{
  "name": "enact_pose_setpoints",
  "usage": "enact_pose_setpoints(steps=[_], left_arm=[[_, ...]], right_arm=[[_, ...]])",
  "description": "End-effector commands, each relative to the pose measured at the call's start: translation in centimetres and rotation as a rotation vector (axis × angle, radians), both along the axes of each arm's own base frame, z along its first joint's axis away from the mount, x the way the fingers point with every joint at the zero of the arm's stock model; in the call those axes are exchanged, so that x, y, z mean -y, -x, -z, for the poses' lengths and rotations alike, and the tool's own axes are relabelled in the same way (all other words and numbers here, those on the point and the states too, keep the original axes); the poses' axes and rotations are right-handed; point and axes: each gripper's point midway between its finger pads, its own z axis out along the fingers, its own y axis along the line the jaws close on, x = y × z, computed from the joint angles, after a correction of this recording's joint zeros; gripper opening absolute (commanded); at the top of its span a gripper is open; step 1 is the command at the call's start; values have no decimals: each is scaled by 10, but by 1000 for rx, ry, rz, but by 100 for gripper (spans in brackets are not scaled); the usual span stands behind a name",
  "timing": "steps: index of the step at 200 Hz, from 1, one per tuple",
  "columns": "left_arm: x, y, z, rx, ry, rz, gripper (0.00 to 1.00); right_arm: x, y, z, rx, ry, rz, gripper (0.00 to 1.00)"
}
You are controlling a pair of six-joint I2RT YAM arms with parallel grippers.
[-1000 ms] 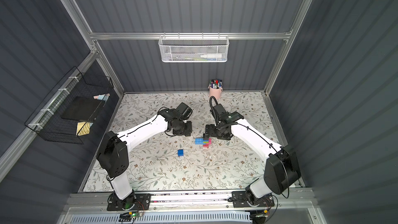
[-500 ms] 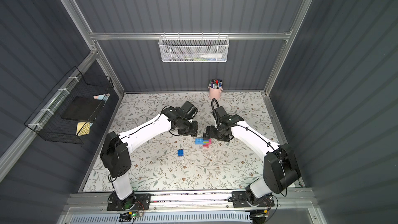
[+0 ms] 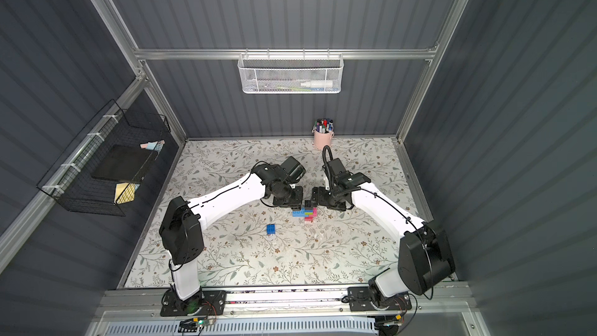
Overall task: Assemble the number 4 with lego
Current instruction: Assemble the lego brick with the lego brick.
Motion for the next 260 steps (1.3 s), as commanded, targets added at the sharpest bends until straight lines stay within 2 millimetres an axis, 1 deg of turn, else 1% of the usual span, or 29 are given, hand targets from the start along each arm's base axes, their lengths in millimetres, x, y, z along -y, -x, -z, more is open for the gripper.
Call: enact_pose_setpoints(steps=[1, 18, 56, 105, 148, 217, 260], left_arm=[[-1, -4, 1, -1, -31, -15, 2], [-1, -4, 3, -4, -34, -14, 2], [-2, -4, 9, -15, -53, -8, 2], [-3, -6, 11, -7, -71, -3, 2], [-3, -6, 17, -18, -84, 5, 2], [-3, -4, 26, -39, -103, 19, 2], [-2, -4, 30, -45, -108, 23, 2]], right_arm=[[-3, 2, 0, -3, -22, -21, 85], [-3, 3, 1, -5, -21, -28, 85], [-2, 6, 8, -24, -10, -37, 85], [-3, 8, 17, -47, -8, -39, 84], [-2, 10, 24, -61, 1, -40, 83], [-3, 10, 28, -68, -3, -39, 83], [0, 12, 30, -70, 9, -36, 82]])
